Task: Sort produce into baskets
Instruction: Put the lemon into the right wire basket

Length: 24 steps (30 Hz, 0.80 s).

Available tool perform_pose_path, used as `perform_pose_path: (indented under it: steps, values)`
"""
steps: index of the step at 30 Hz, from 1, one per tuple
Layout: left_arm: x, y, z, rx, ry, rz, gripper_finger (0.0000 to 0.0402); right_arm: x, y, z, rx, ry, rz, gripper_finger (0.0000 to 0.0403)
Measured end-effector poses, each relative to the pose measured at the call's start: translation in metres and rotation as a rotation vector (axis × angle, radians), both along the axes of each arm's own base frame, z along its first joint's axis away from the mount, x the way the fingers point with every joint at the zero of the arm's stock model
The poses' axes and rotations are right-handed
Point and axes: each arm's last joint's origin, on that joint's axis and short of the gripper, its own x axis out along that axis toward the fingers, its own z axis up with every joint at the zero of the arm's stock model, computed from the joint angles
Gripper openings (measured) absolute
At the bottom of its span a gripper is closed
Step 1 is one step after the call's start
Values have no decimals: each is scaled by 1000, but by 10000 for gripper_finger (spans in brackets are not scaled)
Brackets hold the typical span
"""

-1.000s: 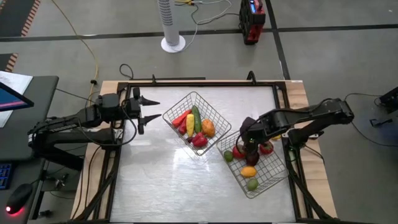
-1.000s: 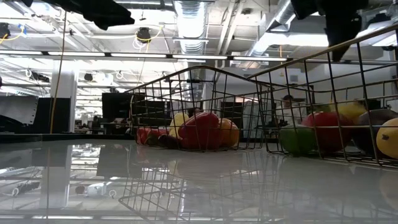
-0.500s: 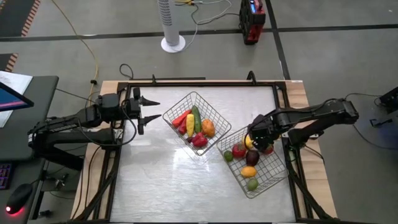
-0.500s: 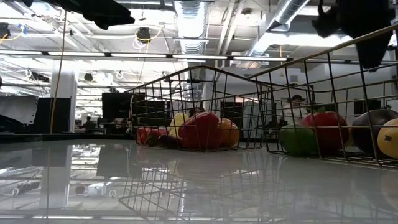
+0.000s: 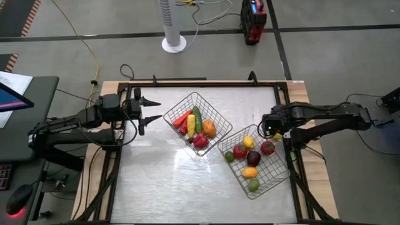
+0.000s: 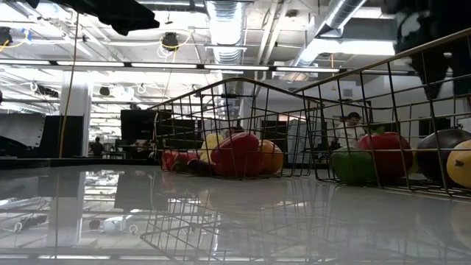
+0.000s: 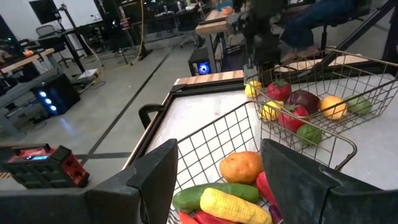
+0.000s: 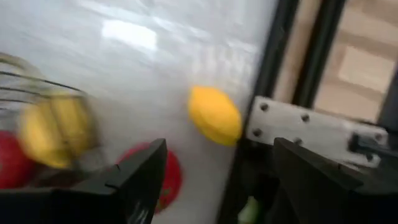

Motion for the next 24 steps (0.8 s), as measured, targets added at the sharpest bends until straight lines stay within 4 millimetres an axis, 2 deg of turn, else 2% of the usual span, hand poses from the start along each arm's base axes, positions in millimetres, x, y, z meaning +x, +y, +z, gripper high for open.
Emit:
perform_pose_path:
  steps: [5, 16, 24]
  values:
    - [0, 0, 0, 1, -3, 0, 219, -8, -11, -26, 54, 120, -35, 318]
    - [0, -1, 1, 3, -7, -28, 219, -9, -33, -26, 150, 114, 7, 328]
    - [1, -1, 4, 19, -35, -49, 219, 8, -61, -45, 278, 221, 163, 327]
